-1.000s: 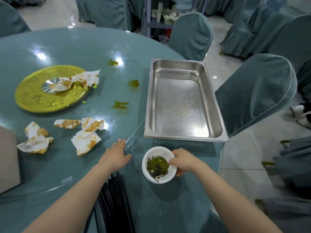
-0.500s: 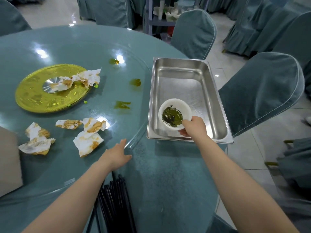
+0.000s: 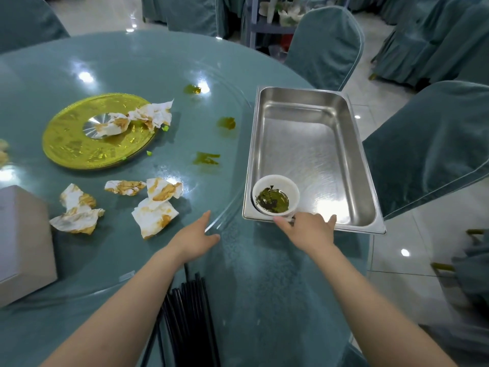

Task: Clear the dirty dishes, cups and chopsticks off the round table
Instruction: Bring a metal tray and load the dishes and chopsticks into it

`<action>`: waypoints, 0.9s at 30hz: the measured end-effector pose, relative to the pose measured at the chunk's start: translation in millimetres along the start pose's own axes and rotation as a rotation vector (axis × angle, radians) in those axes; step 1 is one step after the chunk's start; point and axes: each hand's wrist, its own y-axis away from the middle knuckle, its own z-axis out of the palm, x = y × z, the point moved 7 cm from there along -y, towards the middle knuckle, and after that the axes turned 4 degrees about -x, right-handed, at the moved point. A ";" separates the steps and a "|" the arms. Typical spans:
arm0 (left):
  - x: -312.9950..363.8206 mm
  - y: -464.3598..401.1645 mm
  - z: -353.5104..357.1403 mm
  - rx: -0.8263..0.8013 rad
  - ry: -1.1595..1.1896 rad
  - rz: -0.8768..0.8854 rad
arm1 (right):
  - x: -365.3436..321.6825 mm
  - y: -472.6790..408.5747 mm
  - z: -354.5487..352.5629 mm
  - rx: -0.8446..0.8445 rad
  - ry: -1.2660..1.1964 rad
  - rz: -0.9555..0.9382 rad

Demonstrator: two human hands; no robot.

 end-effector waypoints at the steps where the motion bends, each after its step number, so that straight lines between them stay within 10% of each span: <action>1: 0.9 3.1 -2.2 0.027 0.094 0.014 | -1.8 4.3 1.8 0.043 0.015 -0.039; 12: -47.4 90.6 -5.8 0.404 0.685 0.050 | -16.2 41.0 25.1 0.090 -0.031 -0.159; 27: -158.6 164.3 47.7 0.429 0.501 -0.359 | -54.6 143.2 56.7 -0.034 -0.194 -0.308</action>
